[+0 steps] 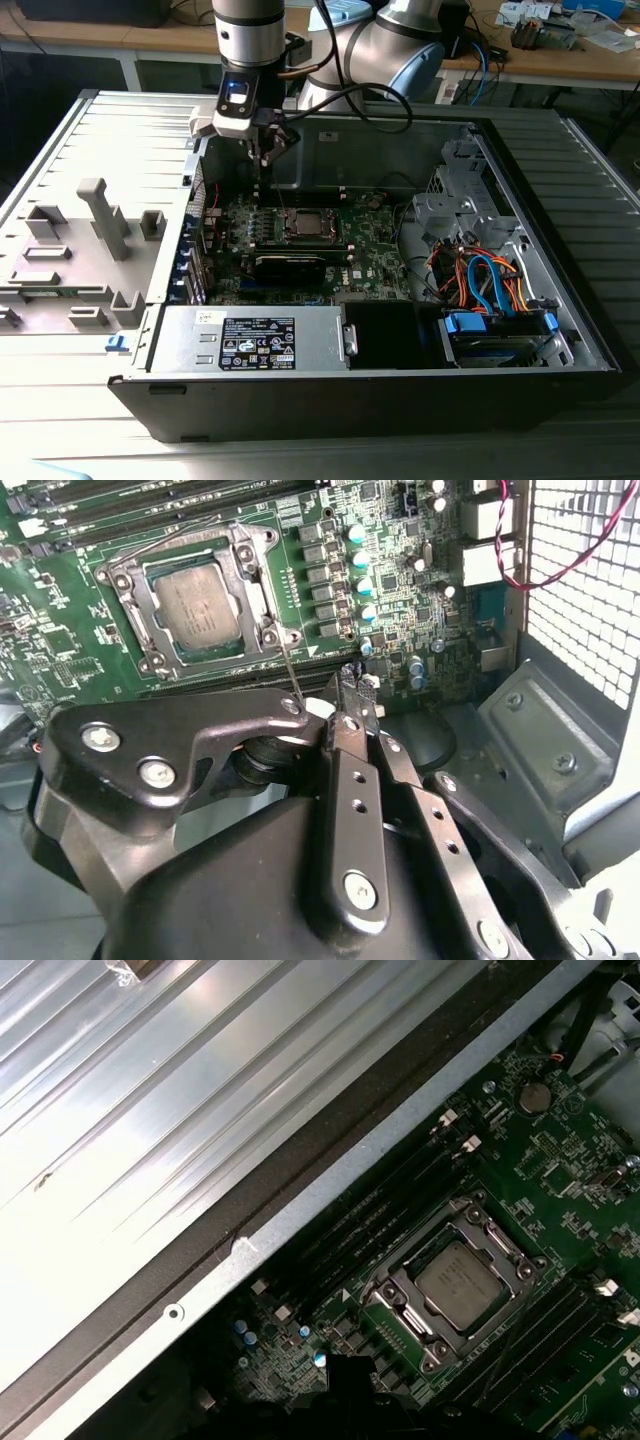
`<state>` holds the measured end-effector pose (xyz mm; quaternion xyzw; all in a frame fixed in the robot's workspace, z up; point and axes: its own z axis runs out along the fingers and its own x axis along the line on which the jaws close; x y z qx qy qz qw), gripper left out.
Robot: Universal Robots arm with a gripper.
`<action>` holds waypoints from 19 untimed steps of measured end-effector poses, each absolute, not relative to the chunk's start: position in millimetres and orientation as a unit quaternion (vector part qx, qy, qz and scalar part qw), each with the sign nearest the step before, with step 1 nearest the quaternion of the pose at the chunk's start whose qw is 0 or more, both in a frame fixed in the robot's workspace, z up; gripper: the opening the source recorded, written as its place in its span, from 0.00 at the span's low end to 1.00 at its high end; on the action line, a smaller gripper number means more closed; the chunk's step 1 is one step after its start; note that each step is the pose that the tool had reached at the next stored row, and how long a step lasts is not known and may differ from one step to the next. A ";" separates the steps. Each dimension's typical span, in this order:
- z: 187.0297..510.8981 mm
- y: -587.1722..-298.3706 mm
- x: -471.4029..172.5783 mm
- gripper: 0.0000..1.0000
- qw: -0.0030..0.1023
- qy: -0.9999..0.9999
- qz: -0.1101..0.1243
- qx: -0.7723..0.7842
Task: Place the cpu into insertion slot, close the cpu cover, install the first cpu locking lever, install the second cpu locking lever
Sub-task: 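Install the first cpu locking lever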
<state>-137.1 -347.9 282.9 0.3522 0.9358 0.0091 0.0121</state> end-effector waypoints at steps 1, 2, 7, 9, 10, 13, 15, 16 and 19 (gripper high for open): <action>282.9 -347.9 -137.1 0.11 0.012 0.937 0.009 0.349; 282.9 -347.9 -137.1 0.11 0.012 0.938 0.009 0.347; 282.9 -347.9 -137.1 0.11 0.012 0.941 0.009 0.337; 282.9 -347.9 -137.1 0.11 0.012 0.943 0.009 0.333; 282.9 -347.9 -137.1 0.11 0.012 0.943 0.009 0.332; 282.9 -347.9 -137.1 0.11 0.012 0.945 0.009 0.325; 282.9 -347.9 -137.1 0.11 0.012 0.947 0.009 0.321; 282.9 -347.9 -137.1 0.11 0.012 0.948 0.009 0.318; 282.9 -347.9 -137.1 0.11 0.012 0.949 0.009 0.315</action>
